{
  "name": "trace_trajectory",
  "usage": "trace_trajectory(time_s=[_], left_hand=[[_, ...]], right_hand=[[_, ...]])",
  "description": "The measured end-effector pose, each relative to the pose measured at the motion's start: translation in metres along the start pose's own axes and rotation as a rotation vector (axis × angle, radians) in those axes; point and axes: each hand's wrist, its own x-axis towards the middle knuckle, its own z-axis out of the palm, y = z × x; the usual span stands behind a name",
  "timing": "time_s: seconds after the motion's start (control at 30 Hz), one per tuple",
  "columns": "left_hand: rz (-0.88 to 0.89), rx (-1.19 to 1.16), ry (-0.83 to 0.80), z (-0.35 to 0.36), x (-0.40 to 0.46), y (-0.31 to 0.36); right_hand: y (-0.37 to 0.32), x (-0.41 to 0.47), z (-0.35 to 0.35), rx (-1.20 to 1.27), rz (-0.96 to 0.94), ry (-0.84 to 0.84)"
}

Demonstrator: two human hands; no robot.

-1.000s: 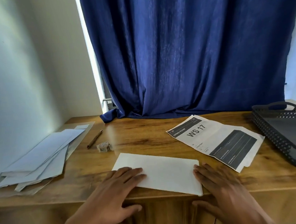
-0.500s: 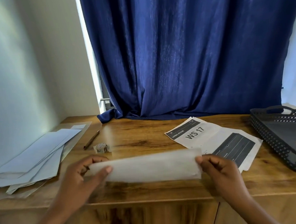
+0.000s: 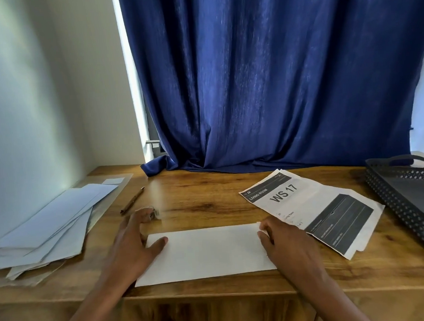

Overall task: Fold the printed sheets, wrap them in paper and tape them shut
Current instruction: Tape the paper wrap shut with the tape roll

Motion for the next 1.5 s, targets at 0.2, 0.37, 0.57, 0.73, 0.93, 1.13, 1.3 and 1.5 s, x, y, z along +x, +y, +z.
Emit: trace_trajectory(time_s=[0.2, 0.37, 0.57, 0.73, 0.93, 1.13, 1.3, 1.5], left_hand=[[-0.05, -0.105, 0.065, -0.002, 0.004, -0.007], [-0.07, -0.201, 0.09, -0.014, 0.021, -0.018], [-0.117, -0.072, -0.072, -0.021, 0.055, -0.024], [-0.03, 0.032, -0.178, -0.014, 0.073, -0.021], [0.058, 0.035, -0.222, -0.017, 0.076, -0.031], [0.084, 0.006, -0.172, -0.018, 0.066, -0.03], [0.094, 0.006, -0.246, -0.021, 0.06, -0.035], [0.109, -0.016, -0.298, -0.034, 0.063, -0.044]], right_hand=[[-0.004, 0.0, 0.003, -0.133, -0.03, -0.016], [-0.003, 0.002, 0.006, -0.155, -0.027, -0.027], [-0.003, 0.002, 0.006, -0.129, -0.032, -0.021], [0.001, -0.002, 0.004, -0.007, -0.007, 0.02], [0.002, -0.001, 0.004, 0.047, 0.027, 0.026], [0.003, 0.001, 0.006, 0.053, 0.039, 0.005], [0.004, 0.002, 0.007, 0.081, 0.048, -0.009], [0.003, 0.001, 0.003, 0.096, 0.049, -0.028]])
